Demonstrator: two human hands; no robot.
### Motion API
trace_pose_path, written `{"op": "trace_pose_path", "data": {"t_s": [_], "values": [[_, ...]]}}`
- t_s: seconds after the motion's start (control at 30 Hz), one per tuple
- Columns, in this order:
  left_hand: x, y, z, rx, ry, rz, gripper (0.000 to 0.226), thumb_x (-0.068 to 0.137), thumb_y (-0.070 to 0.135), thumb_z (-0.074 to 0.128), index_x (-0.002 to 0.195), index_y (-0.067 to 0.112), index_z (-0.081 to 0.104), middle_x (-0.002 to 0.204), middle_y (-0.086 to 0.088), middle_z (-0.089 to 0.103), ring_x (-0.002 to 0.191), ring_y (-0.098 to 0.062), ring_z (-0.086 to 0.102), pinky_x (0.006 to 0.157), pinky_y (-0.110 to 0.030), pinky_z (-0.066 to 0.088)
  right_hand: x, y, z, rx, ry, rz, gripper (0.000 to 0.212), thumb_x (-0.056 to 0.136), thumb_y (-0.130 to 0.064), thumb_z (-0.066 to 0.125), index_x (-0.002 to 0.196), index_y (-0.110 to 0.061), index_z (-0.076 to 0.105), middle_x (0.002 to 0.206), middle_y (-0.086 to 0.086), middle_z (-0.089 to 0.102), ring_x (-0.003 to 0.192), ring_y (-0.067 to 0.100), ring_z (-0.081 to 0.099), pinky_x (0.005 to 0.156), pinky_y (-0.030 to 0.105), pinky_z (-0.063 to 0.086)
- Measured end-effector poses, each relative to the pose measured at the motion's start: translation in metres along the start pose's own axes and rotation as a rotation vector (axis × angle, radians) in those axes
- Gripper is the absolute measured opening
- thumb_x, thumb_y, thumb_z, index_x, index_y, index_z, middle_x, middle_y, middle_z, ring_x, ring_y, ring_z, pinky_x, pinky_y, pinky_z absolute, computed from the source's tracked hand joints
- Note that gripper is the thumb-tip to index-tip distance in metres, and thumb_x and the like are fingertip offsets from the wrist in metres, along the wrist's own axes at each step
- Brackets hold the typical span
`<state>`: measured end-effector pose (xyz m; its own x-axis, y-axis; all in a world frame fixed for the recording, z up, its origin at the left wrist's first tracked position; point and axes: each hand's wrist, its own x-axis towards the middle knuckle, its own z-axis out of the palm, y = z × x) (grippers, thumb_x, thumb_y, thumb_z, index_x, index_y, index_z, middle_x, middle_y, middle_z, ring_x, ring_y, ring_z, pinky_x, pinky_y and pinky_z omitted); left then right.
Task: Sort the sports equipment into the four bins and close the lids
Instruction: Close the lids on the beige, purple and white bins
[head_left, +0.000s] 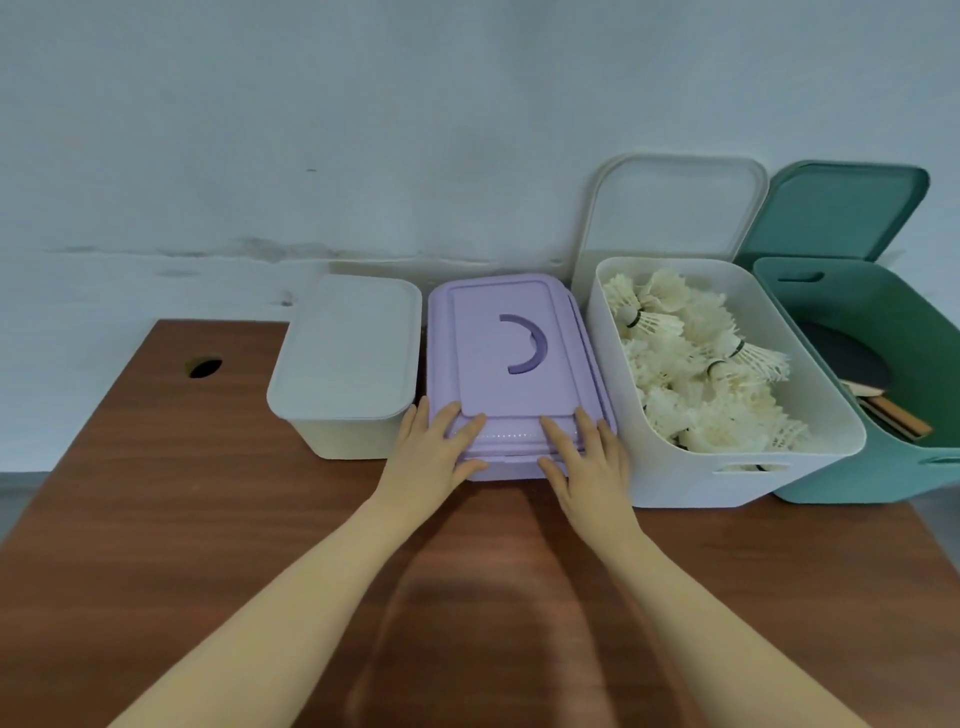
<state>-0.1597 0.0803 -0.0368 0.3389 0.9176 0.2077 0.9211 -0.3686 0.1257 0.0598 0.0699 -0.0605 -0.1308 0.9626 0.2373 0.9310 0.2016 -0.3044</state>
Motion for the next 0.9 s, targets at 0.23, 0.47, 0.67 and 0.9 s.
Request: {"op": "trace_pose_path", "data": {"t_s": [0.23,0.47,0.67,0.9], "values": [[-0.001,-0.009,0.004,-0.09,0.05,0.034,0.054,0.081,0.052,0.046,0.118,0.017,0.064,0.122,-0.015,0.06,0.112,-0.051,0.051,0.091,-0.059,0.042,-0.004,-0.011,0.001,0.088,0.039,0.075,0.045,0.09,-0.048,0.036,0.128,-0.027,0.052,0.138,0.017,0.041,0.125,0.043,0.037,0.102,0.054,0.03],[-0.001,-0.012,0.004,-0.125,0.066,0.028,0.052,0.084,0.048,0.04,0.118,0.017,0.064,0.114,-0.013,0.064,0.104,-0.048,0.058,0.085,-0.054,0.047,0.005,-0.003,-0.009,0.105,-0.009,0.034,0.055,0.088,-0.058,0.03,0.139,-0.037,0.038,0.153,0.014,0.019,0.139,0.04,0.015,0.109,0.05,0.019],[0.003,-0.009,0.01,-0.145,0.188,0.095,0.047,0.087,0.041,0.043,0.108,0.007,0.069,0.101,-0.015,0.065,0.094,-0.048,0.061,0.073,-0.05,0.055,0.008,0.004,-0.004,0.163,0.063,0.013,0.035,0.089,-0.032,0.053,0.122,-0.023,0.055,0.137,0.022,0.043,0.127,0.049,0.035,0.097,0.057,0.034],[0.001,-0.003,0.011,-0.325,0.25,0.066,0.046,0.084,0.042,0.048,0.105,0.007,0.069,0.102,-0.013,0.063,0.104,-0.046,0.058,0.073,-0.051,0.056,0.005,0.006,-0.006,0.178,0.102,0.023,0.033,0.09,-0.027,0.051,0.123,-0.021,0.051,0.135,0.02,0.042,0.131,0.048,0.028,0.101,0.056,0.03]]}}
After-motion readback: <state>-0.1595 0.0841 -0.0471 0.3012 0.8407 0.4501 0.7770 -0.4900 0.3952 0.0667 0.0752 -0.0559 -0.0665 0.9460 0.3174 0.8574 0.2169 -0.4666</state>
